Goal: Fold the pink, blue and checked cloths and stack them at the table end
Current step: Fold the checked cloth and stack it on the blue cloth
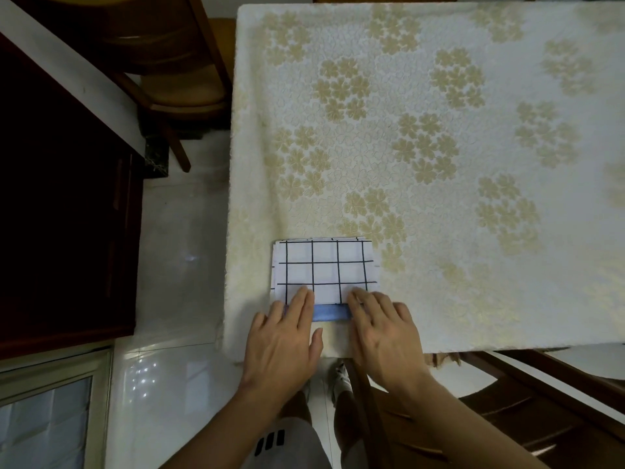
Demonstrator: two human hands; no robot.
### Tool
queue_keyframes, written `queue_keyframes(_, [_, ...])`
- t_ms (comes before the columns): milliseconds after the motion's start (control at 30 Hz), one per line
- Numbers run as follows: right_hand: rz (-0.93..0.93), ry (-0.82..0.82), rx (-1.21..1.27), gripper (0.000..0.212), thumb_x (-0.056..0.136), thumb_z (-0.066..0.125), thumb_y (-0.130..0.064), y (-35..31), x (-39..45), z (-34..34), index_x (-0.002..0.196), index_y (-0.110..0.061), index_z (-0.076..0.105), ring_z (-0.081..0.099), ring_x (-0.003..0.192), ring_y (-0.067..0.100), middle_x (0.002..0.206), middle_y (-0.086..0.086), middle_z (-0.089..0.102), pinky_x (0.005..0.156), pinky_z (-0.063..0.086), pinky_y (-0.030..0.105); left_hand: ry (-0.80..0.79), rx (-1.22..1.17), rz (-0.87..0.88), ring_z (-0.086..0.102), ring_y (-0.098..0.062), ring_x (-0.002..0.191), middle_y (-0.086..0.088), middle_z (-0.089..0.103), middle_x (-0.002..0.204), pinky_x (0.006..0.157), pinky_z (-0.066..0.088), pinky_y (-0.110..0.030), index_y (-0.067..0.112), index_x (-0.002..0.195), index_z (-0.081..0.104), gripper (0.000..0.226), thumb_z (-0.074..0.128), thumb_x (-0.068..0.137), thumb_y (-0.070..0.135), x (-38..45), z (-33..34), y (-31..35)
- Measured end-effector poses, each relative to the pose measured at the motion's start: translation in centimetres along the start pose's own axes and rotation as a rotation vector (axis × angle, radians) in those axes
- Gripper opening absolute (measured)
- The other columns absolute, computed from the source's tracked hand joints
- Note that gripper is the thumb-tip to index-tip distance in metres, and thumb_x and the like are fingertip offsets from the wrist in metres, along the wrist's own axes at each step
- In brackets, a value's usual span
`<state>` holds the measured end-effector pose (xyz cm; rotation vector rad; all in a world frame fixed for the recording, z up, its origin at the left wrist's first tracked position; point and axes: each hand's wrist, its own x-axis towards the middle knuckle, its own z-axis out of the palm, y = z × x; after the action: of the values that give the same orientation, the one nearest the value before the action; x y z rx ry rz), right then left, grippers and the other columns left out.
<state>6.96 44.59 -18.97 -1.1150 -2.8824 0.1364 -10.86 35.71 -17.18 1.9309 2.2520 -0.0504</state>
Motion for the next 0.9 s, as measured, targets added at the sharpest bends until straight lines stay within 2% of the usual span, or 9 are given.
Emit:
queue_keyframes(67, [0.02, -0.042, -0.008, 0.052, 0.089, 0.056, -0.027, -0.6, -0.8, 0.2, 0.137, -0.007, 0.058, 0.061, 0.108, 0.027, 0.135, 0.011, 0.06, 0.079, 0.052, 0.039, -0.036, 0.004, -0.039, 0.061, -0.025, 0.098, -0.006, 0.051, 0.146, 0.068, 0.049, -0.038, 0.009, 0.143, 0.048, 0.066, 0.034, 0.091, 0.046, -0.6, 0.5, 0.2])
queue_keyframes(200, [0.082, -0.106, -0.024, 0.051, 0.093, 0.047, -0.033, -0.8, -1.1, 0.3, 0.137, -0.01, 0.057, 0.055, 0.121, 0.029, 0.136, 0.008, 0.059, 0.088, 0.051, 0.043, -0.093, 0.015, -0.075, 0.062, -0.027, 0.097, -0.006, 0.049, 0.148, 0.068, 0.051, -0.041, 0.012, 0.143, 0.049, 0.066, 0.032, 0.09, 0.047, -1.1, 1.4, 0.0])
queue_keyframes(267, [0.082, -0.128, -0.027, 0.048, 0.094, 0.051, -0.034, -0.7, -1.0, 0.5, 0.135, -0.012, 0.059, 0.053, 0.125, 0.03, 0.136, 0.007, 0.06, 0.093, 0.049, 0.045, -0.087, 0.018, -0.078, 0.061, -0.026, 0.097, -0.005, 0.05, 0.147, 0.069, 0.051, -0.041, 0.013, 0.142, 0.049, 0.062, 0.031, 0.092, 0.046, -1.1, 1.6, -0.2])
queue_keyframes(333, [0.062, -0.107, -0.023, 0.047, 0.09, 0.063, -0.031, -0.5, -0.9, 0.4, 0.133, -0.013, 0.06, 0.053, 0.124, 0.03, 0.134, 0.006, 0.061, 0.094, 0.047, 0.045, -0.032, 0.013, -0.046, 0.06, -0.025, 0.096, -0.005, 0.052, 0.144, 0.069, 0.048, -0.039, 0.014, 0.139, 0.053, 0.055, 0.035, 0.095, 0.041, -1.0, 1.5, -0.5])
queue_keyframes(433, [0.05, -0.017, -0.027, 0.049, 0.078, 0.078, -0.02, 0.5, 0.0, 0.0, 0.124, -0.015, 0.065, 0.055, 0.117, 0.032, 0.125, 0.007, 0.064, 0.09, 0.043, 0.044, 0.109, 0.007, 0.038, 0.058, -0.025, 0.087, -0.005, 0.058, 0.128, 0.066, 0.042, -0.037, 0.016, 0.121, 0.063, 0.033, 0.06, 0.09, 0.024, 0.3, 0.6, -1.5])
queue_keyframes(533, [0.021, 0.088, -0.054, 0.039, 0.074, 0.081, -0.016, 1.3, 1.1, 0.2, 0.111, -0.018, 0.069, 0.056, 0.107, 0.03, 0.113, 0.004, 0.066, 0.084, 0.039, 0.041, 0.16, -0.017, 0.086, 0.056, -0.022, 0.082, -0.002, 0.062, 0.111, 0.066, 0.039, -0.036, 0.017, 0.104, 0.068, 0.028, 0.075, 0.078, 0.013, 1.7, 0.3, -2.7])
queue_keyframes(733, [-0.076, 0.127, -0.098, 0.029, 0.071, 0.079, -0.014, 1.6, 2.2, 1.3, 0.098, -0.019, 0.072, 0.057, 0.098, 0.028, 0.1, -0.001, 0.068, 0.08, 0.033, 0.039, 0.199, -0.004, 0.158, 0.05, -0.02, 0.073, 0.002, 0.059, 0.088, 0.065, 0.029, -0.033, 0.017, 0.078, 0.063, 0.019, 0.07, 0.073, 0.0, 2.5, 1.1, -3.7])
queue_keyframes(900, [-0.086, 0.14, -0.096, 0.025, 0.071, 0.078, -0.013, 1.8, 2.2, 1.7, 0.094, -0.019, 0.073, 0.058, 0.094, 0.026, 0.096, -0.002, 0.068, 0.078, 0.033, 0.039, 0.21, 0.011, 0.15, 0.048, -0.019, 0.072, 0.003, 0.057, 0.083, 0.067, 0.025, -0.033, 0.018, 0.072, 0.062, 0.018, 0.074, 0.074, 0.005, 3.0, 1.4, -3.6])
